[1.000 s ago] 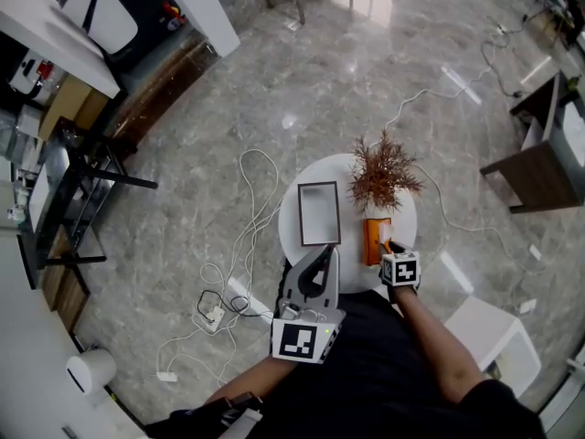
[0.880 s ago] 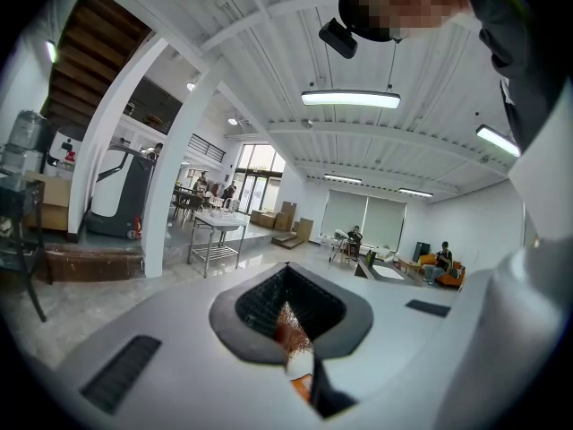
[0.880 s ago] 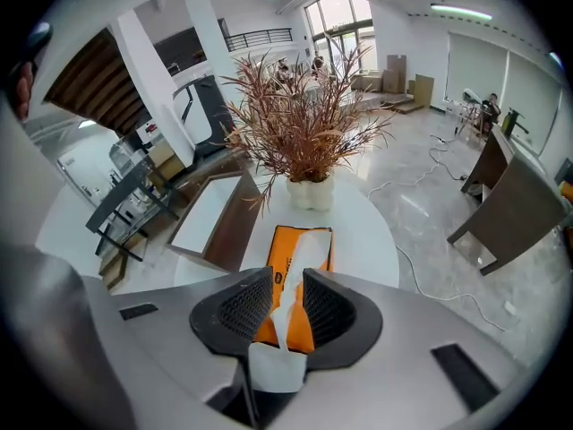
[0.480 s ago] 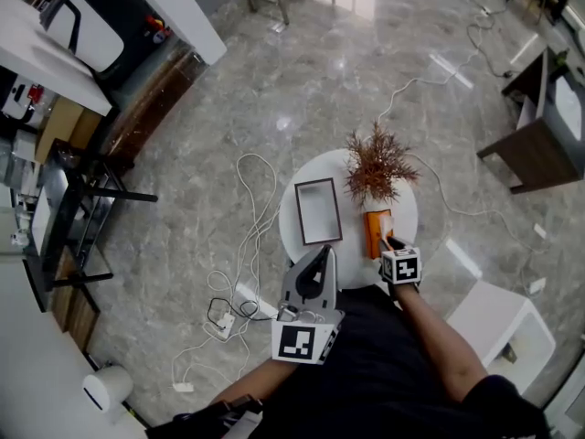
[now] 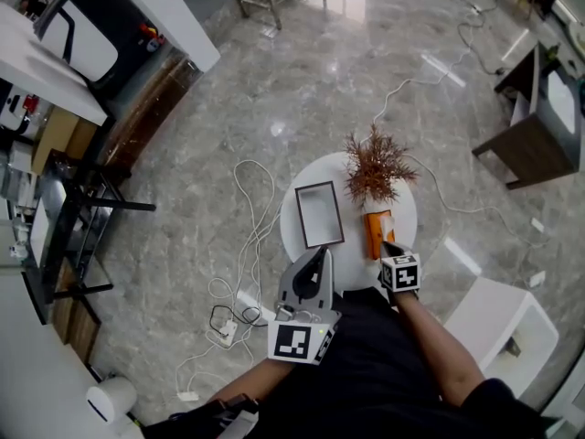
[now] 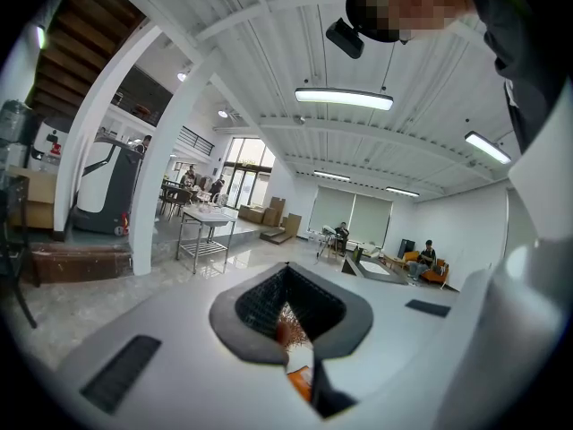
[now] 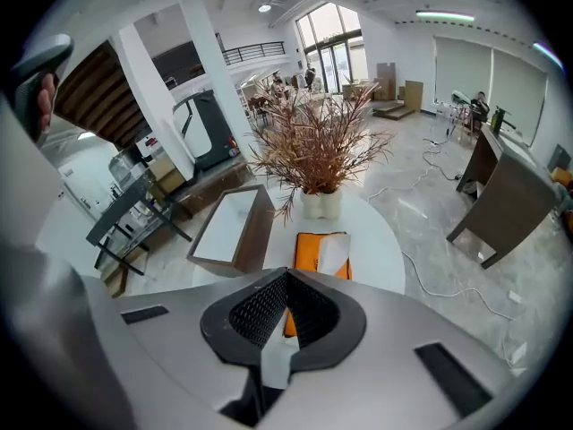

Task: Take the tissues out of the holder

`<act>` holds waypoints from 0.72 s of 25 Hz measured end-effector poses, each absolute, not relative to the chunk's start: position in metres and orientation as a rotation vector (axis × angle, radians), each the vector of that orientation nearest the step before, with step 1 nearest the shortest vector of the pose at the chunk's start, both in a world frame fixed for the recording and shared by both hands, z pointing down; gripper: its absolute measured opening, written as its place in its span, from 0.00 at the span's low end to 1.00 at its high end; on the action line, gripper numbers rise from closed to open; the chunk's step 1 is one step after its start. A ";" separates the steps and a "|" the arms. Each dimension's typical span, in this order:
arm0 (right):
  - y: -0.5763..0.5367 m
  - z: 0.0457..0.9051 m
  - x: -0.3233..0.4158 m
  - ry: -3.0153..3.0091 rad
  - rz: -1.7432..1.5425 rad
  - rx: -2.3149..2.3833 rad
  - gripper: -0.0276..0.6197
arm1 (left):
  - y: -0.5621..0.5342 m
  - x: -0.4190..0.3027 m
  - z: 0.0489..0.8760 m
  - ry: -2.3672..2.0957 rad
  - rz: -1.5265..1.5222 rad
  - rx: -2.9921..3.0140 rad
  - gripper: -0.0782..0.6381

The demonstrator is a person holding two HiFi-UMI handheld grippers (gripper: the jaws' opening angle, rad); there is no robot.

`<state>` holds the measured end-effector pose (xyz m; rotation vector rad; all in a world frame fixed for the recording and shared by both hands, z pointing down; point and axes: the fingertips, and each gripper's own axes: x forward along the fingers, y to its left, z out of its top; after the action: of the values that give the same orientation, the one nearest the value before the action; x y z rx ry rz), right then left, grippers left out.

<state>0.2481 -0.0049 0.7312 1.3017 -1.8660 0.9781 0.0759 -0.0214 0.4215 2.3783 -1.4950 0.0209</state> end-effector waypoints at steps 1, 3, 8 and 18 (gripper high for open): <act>-0.007 0.725 0.244 -1.882 0.977 1.313 0.06 | -0.022 0.075 0.420 -1.489 0.016 2.378 0.11; -0.011 0.713 0.235 -1.913 0.985 1.336 0.06 | -0.025 0.071 0.415 -1.483 0.006 2.397 0.11; -0.023 0.675 0.217 -1.998 0.944 1.390 0.06 | -0.035 0.064 0.404 -1.464 -0.031 2.423 0.11; -0.047 0.568 0.180 -2.202 0.761 1.497 0.06 | -0.046 0.048 0.395 -1.417 -0.039 2.459 0.11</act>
<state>0.1799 -0.0466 0.5678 1.4970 -2.2023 0.7610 0.0485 -0.0457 0.3949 2.4594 -1.4174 -0.0386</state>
